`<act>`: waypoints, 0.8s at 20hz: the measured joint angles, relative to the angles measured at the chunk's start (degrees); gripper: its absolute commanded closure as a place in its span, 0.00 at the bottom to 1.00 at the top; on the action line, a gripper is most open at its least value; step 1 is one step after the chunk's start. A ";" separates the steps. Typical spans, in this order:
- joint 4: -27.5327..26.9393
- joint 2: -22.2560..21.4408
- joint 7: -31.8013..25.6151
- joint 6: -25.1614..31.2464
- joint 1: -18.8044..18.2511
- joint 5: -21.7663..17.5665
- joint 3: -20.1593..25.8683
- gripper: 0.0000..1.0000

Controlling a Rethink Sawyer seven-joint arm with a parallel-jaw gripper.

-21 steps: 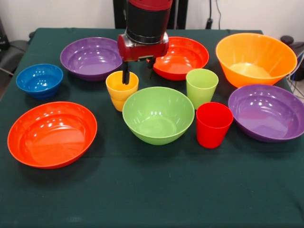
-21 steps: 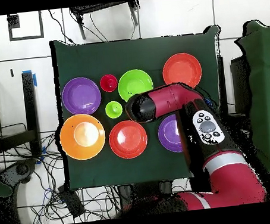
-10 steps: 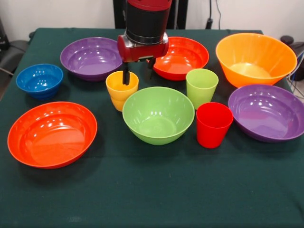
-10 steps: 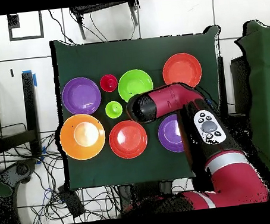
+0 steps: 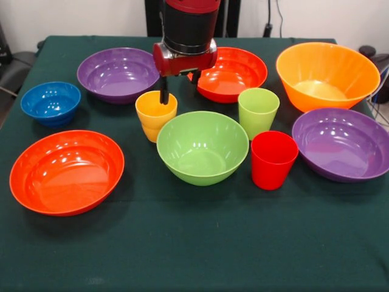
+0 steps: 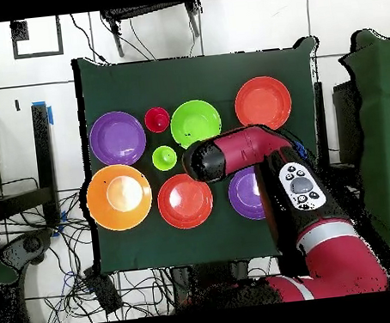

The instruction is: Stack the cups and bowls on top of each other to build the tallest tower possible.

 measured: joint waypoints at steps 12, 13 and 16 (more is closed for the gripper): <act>2.27 -0.01 0.00 -0.01 -0.17 -2.15 0.01 0.00; 2.34 -0.01 0.00 0.00 -0.24 -2.52 0.01 0.00; 2.37 -0.01 0.00 -0.01 -0.51 -3.29 0.01 0.00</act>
